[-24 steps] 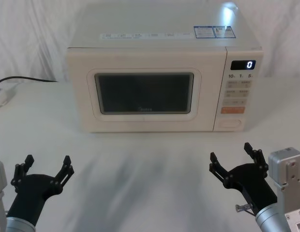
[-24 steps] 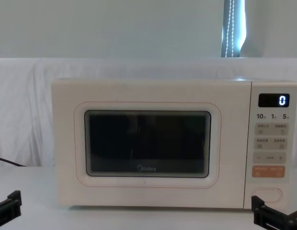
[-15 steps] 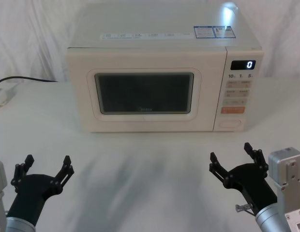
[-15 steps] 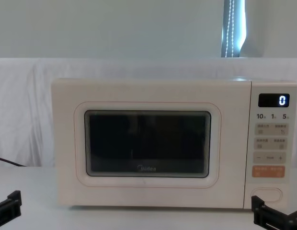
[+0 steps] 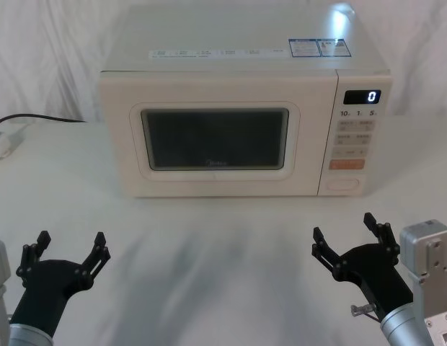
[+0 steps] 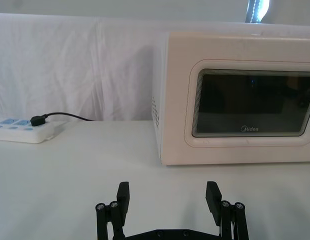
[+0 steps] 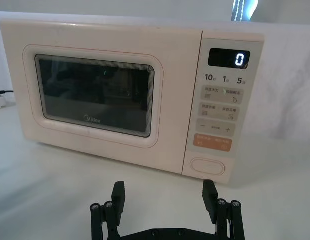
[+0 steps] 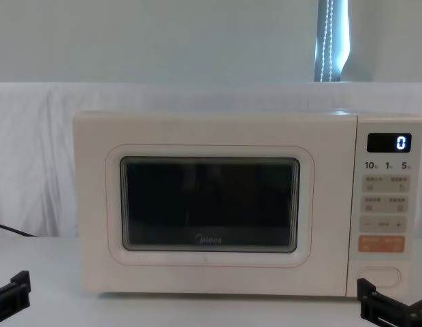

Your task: Press the button to open the microwave door with one hand; close the microwave door with the other hand.

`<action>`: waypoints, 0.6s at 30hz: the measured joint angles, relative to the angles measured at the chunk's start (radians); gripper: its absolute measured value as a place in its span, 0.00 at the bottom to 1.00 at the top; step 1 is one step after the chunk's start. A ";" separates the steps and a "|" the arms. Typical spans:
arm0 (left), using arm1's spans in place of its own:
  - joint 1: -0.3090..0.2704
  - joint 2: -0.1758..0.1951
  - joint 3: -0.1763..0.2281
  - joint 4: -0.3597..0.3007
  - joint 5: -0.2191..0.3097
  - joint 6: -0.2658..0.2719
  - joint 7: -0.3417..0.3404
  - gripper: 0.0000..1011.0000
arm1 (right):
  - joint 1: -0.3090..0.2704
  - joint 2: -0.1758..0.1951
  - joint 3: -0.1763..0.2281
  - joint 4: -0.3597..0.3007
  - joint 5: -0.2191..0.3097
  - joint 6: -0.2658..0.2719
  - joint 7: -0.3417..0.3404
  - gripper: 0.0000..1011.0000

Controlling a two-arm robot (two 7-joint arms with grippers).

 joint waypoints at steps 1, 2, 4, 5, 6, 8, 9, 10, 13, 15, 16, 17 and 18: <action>0.000 0.000 0.000 0.000 0.000 0.000 0.000 0.99 | 0.000 0.000 0.000 0.000 0.000 0.000 0.000 0.99; 0.000 0.000 0.000 0.000 0.000 0.000 0.000 0.99 | 0.000 0.000 0.000 0.000 0.000 0.000 0.000 0.99; 0.000 0.000 0.000 0.000 0.000 0.000 0.000 0.99 | 0.000 0.000 0.000 0.000 0.000 0.000 0.000 0.99; 0.000 0.000 0.000 0.000 0.000 0.000 0.000 0.99 | 0.000 0.000 0.000 0.000 0.000 0.000 0.000 0.99; 0.000 0.000 0.000 0.000 0.000 0.000 0.000 0.99 | 0.000 0.000 0.000 0.000 0.000 0.000 0.000 0.99; 0.000 0.000 0.000 0.000 0.000 0.000 0.000 0.99 | 0.000 0.000 0.000 0.000 0.000 0.000 0.000 0.99; 0.000 0.000 0.000 0.000 0.000 0.000 0.000 0.99 | 0.000 0.000 0.000 0.000 0.000 0.000 0.000 0.99; 0.000 0.000 0.000 0.000 0.000 0.000 0.000 0.99 | 0.000 0.000 0.000 0.000 0.000 0.000 0.000 0.99; 0.000 0.000 0.000 0.000 0.000 0.000 0.000 0.99 | 0.000 0.000 0.000 0.000 0.000 0.000 0.000 0.99; 0.000 0.000 0.000 0.000 0.000 0.000 0.000 0.99 | 0.000 0.000 0.000 0.000 0.000 0.000 0.000 0.99; 0.000 0.000 0.000 0.000 0.000 0.000 0.000 0.99 | 0.000 0.000 0.000 0.000 0.000 0.000 0.000 0.99; 0.000 0.000 0.000 0.000 0.000 0.000 0.000 0.99 | 0.000 0.000 0.000 0.000 0.000 0.000 0.000 0.99; 0.000 0.000 0.000 0.000 0.000 0.000 0.000 0.99 | 0.000 0.000 0.000 0.000 0.000 0.000 0.000 0.99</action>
